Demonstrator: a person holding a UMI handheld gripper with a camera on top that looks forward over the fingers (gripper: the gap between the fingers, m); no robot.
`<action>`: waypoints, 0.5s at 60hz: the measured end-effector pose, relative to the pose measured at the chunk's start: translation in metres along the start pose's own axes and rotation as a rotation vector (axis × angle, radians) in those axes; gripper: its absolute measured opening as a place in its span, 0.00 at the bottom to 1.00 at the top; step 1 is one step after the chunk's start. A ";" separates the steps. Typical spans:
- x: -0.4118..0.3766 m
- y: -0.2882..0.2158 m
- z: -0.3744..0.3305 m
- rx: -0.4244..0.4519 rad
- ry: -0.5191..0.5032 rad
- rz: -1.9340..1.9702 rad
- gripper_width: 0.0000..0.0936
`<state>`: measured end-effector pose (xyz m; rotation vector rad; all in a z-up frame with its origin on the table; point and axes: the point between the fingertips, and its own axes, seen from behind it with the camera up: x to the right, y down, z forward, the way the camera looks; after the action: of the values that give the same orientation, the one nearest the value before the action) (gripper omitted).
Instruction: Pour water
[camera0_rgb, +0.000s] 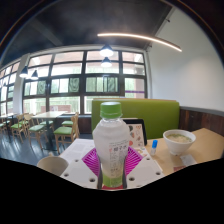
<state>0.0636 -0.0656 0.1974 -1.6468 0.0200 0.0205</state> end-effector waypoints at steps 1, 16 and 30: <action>0.004 0.005 -0.004 -0.005 0.001 0.009 0.29; 0.039 0.063 -0.035 -0.072 0.004 0.045 0.29; 0.063 0.052 -0.088 -0.066 0.022 0.023 0.30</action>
<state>0.1254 -0.1574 0.1506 -1.7132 0.0552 0.0209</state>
